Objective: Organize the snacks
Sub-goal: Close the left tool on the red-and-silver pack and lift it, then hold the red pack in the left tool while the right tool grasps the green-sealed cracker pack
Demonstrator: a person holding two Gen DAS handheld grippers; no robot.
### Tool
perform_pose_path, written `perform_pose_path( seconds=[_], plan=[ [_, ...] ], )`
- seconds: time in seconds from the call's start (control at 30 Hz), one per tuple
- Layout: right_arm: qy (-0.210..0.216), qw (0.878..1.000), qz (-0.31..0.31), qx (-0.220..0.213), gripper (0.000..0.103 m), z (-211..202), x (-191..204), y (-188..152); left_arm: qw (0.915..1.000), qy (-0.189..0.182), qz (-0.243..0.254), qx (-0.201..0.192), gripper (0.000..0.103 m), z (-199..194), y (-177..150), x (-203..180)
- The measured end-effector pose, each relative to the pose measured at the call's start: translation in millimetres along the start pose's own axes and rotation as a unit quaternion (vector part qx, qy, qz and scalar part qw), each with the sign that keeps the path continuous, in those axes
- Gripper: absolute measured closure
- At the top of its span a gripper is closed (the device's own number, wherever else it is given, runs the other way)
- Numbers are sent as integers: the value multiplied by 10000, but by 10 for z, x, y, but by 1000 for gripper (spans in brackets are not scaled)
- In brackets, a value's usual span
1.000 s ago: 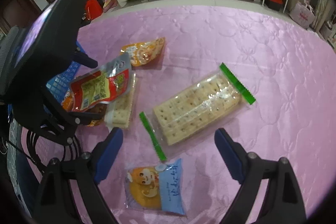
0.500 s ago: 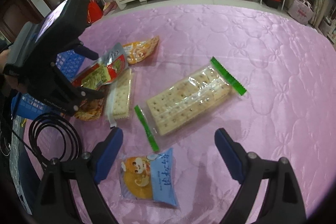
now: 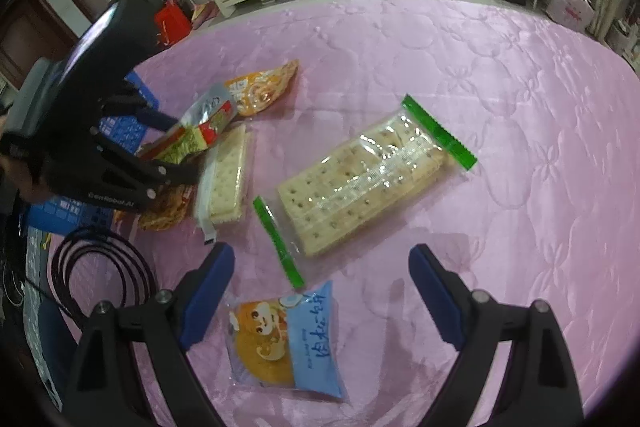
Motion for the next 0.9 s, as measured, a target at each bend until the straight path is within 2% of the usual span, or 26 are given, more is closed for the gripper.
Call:
perform_pose_path(
  seconds=[0.17, 0.3, 0.47, 0.67, 0.8, 0.9],
  plan=[
    [-208, 9998, 34, 9, 11, -117, 31, 8, 9994, -88, -212, -257, 67, -139, -218, -78],
    [-350, 9994, 62, 2, 11, -257, 55, -14, 9956, -250, -545, -717, 68, -374, -438, -81],
    [-470, 9987, 191, -5, 11, -440, 78, -40, 9872, -377, -837, -1302, 67, -766, -693, -127],
    [-673, 9971, 365, 10, 11, -565, 130, -11, 9759, -384, -1176, -1799, 67, -1082, -1005, -220],
    [-757, 9957, 515, 98, 11, -517, 131, 50, 9660, -544, -1598, -1958, 67, -1078, -1063, -229],
    [-699, 9941, 811, 174, 11, -421, 81, 114, 9599, -489, -1866, -2035, 67, -959, -1001, -157]
  ],
)
Point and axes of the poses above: each gripper's, at about its wrist camera, not at the fingertips, and z roughly the way its jaws point, x to its left, y to its top, the point moved 2 cm from there along z, roughly the way its jaws point, and after that the axes turned 10 degrees about -z, right-handed, at the moved point
